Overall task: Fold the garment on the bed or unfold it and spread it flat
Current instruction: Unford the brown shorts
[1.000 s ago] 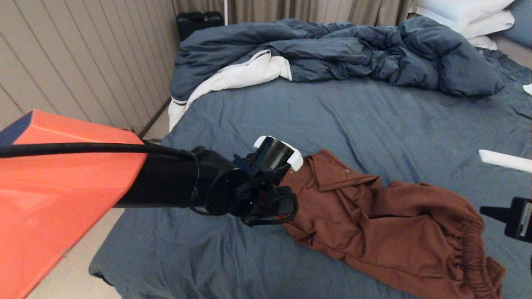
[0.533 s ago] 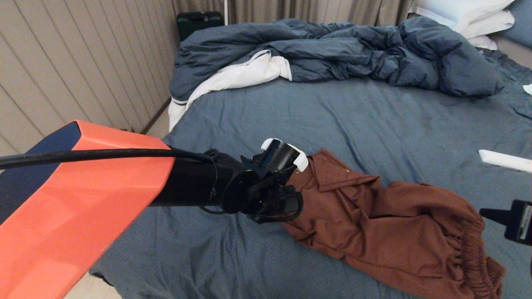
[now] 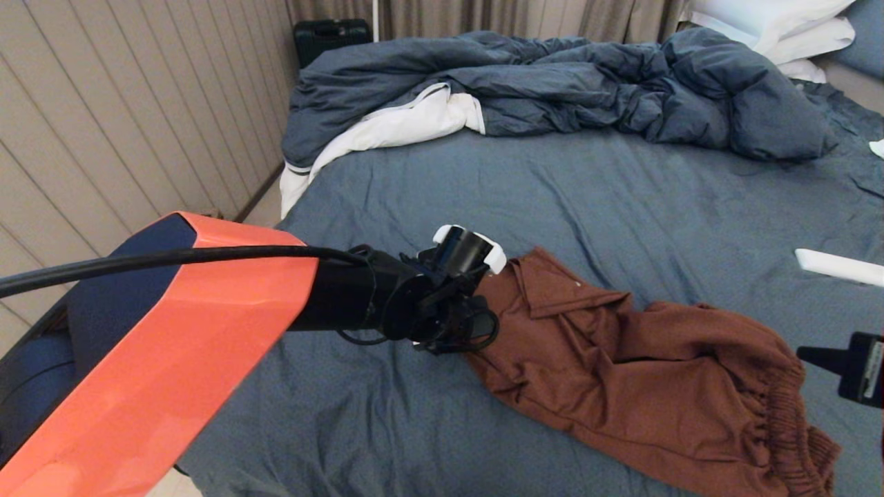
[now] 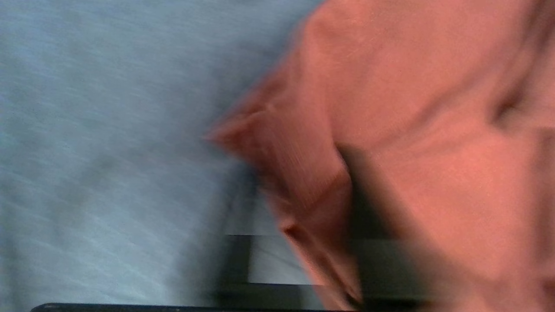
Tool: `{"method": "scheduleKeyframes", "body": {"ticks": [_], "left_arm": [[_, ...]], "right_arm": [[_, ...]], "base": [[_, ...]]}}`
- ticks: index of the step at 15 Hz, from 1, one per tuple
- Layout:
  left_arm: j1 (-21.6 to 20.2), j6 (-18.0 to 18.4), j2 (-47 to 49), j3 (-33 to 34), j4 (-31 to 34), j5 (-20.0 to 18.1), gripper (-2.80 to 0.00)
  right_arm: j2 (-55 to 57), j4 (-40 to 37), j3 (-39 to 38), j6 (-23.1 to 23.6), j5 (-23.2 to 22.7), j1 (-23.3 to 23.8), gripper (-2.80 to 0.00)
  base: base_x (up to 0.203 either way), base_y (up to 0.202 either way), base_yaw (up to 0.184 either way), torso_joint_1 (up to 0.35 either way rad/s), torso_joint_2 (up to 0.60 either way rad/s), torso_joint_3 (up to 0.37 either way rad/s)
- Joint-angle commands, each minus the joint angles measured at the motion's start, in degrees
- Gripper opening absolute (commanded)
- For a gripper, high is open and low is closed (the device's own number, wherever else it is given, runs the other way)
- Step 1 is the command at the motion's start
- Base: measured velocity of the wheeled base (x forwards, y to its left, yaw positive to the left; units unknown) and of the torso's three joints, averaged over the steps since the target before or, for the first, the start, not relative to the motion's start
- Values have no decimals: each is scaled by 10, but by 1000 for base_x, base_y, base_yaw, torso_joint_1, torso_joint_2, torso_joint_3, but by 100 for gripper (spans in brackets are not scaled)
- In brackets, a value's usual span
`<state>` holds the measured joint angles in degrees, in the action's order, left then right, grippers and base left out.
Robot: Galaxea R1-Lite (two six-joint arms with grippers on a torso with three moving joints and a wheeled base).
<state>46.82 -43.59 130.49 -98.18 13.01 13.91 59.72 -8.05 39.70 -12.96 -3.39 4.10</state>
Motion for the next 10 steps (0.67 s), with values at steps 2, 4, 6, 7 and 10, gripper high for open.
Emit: {"method": "scheduleKeyframes", "body": {"ticks": [2,4,6,7,10], "left_arm": [[-29,-3,9,3,0,29,-280],[-49,-6,-12,22,0,40,-280],[-64,-7,-52,87,-7,35,-280],[-73,-6,-77,130,-22,34,-280],[-105,5,-151,237,-67,33,-280]], "right_arm": [[1,0,-1,0,0,-2,-280],[2,0,1,0,0,-4,-280],[6,3,1,0,-1,-5,-280],[11,15,-1,0,-1,-5,-280],[23,27,-3,0,-1,-6,-280]], "base": [[0,0,0,0,0,0],[0,0,0,0,0,0],[0,0,0,0,0,0],[0,0,0,0,0,0],[0,0,0,0,0,0]]}}
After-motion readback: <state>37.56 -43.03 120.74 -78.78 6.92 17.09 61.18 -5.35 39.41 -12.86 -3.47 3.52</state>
